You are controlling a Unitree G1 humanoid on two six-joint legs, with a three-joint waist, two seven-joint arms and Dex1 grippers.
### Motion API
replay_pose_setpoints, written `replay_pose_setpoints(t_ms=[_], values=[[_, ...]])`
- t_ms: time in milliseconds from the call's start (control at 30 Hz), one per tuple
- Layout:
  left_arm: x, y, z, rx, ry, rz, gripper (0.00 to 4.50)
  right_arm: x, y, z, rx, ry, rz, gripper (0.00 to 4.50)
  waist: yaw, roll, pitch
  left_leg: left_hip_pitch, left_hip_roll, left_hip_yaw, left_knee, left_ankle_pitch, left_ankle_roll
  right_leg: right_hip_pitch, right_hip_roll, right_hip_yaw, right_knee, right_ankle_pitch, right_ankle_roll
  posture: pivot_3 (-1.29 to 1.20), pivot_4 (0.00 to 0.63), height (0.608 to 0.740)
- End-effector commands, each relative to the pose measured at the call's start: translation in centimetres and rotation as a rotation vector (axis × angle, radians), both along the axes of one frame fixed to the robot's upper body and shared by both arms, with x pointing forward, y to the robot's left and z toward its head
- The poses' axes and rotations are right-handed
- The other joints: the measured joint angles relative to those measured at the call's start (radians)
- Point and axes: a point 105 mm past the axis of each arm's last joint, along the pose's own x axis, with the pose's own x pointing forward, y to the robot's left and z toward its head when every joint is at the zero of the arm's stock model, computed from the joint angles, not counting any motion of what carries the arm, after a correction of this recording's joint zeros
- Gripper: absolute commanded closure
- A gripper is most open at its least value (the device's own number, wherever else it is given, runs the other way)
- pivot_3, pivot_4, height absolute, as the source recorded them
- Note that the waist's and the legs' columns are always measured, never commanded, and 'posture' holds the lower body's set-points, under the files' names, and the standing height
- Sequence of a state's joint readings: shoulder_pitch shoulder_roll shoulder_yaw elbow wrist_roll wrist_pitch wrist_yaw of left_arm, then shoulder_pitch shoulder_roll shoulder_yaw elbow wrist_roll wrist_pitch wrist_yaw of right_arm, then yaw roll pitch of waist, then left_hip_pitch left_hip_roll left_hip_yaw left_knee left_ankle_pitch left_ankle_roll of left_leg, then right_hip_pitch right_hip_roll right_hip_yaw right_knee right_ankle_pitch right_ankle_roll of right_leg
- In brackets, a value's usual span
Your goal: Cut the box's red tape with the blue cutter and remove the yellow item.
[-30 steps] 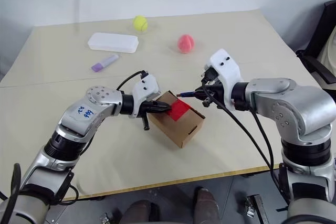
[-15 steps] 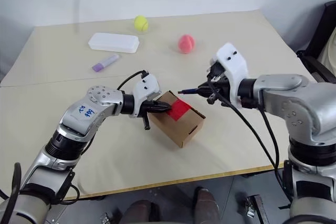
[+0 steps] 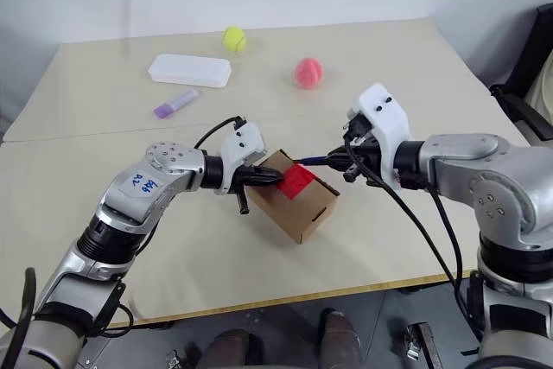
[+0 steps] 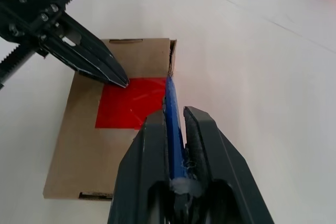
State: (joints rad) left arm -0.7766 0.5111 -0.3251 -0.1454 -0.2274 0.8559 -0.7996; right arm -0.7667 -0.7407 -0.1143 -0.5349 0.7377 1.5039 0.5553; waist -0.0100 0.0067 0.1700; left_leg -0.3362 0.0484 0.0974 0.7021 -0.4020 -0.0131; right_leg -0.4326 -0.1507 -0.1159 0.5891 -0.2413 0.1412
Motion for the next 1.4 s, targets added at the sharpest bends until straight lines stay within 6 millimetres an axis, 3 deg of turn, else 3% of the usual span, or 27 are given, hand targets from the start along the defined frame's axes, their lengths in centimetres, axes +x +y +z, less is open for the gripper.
replay_pose_setpoints(t_ms=[33,1000,1400], values=[[0.1,0.5,-1.5,0.036,0.045,0.036,4.50,-0.5,-0.2,0.0,-0.030,-0.009,0.007,4.34,0.006,0.000,0.000,0.000,0.000,0.000,0.000,0.000,0.000,0.000,0.000,0.000,0.000,0.000,0.000,0.00,0.150,0.740],[0.1,0.5,-1.6,0.026,0.069,0.068,4.50,-2.4,-1.2,-0.6,-0.135,0.071,0.063,4.34,0.015,-0.001,0.000,0.000,0.000,-0.001,0.001,-0.001,0.001,0.002,0.000,0.000,-0.002,0.000,0.000,0.00,0.150,0.740],[-0.2,0.5,-1.7,0.030,0.069,0.057,4.50,-1.0,0.2,-1.5,-0.091,0.068,0.066,4.34,0.008,-0.002,-0.001,0.001,0.000,-0.001,0.003,-0.001,0.001,0.004,0.000,0.000,-0.002,0.000,-0.001,0.00,0.150,0.740]])
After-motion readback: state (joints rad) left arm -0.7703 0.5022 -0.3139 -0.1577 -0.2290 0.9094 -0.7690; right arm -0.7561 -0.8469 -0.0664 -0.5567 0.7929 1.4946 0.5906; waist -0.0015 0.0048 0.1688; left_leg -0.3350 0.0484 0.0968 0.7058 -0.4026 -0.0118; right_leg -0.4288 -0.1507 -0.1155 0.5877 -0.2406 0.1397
